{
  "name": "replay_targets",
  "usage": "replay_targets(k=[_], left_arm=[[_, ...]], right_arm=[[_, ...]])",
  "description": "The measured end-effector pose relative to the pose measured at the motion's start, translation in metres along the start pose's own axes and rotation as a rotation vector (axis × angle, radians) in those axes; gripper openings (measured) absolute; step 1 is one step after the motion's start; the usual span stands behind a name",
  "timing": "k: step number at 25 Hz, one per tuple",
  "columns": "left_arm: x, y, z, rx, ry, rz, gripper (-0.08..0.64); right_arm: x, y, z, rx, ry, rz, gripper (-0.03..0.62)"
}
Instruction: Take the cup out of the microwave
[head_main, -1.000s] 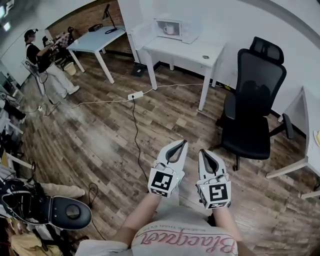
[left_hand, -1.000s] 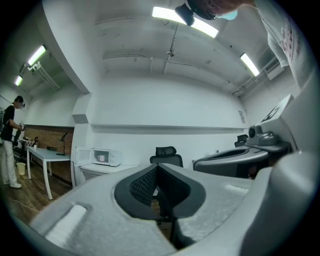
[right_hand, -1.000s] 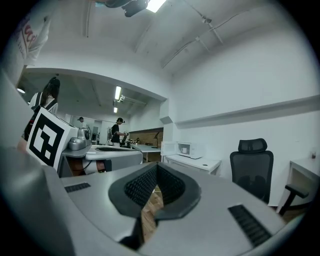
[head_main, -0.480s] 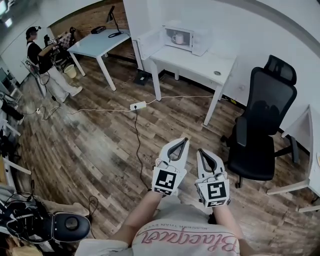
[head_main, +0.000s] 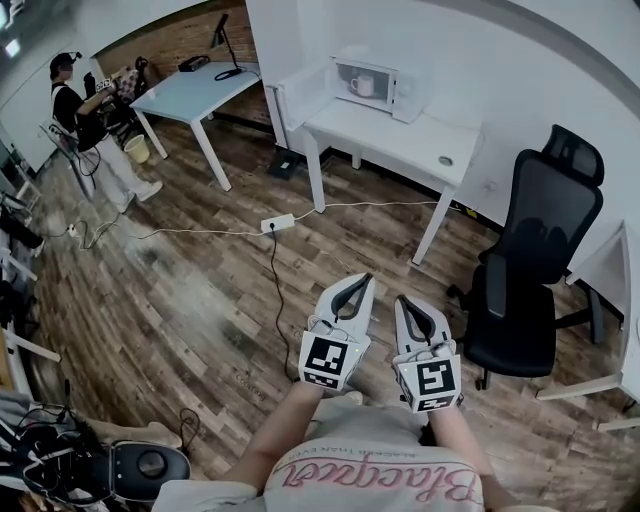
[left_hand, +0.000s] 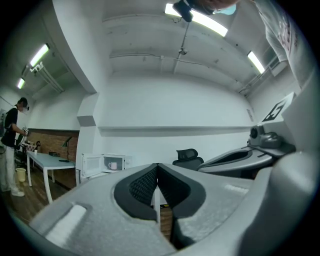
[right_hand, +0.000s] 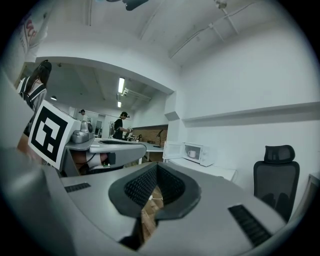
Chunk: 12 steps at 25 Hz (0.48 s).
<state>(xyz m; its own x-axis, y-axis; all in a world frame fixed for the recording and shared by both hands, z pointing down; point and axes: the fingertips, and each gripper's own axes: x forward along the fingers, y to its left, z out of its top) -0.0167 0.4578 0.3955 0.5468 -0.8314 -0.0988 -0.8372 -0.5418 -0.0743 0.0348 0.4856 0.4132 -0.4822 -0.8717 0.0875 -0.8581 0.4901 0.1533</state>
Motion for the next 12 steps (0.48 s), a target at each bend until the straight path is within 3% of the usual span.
replay_targets(k=[5,10,12], left_arm=[[0.011,0.016,-0.001,-0.08,-0.022,-0.017,0.003],[0.025,0.019,-0.009,-0.011,0.022,-0.019,0.003],[0.031,0.026,-0.015,-0.019,0.039,-0.008,0.003]], right_arm=[[0.015,-0.005,-0.004,0.011,0.017,-0.003,0.009],[0.027,-0.018,-0.006,0.016,0.018,-0.001,0.009],[0.035,-0.021,-0.007,0.023,0.018,0.0,0.009]])
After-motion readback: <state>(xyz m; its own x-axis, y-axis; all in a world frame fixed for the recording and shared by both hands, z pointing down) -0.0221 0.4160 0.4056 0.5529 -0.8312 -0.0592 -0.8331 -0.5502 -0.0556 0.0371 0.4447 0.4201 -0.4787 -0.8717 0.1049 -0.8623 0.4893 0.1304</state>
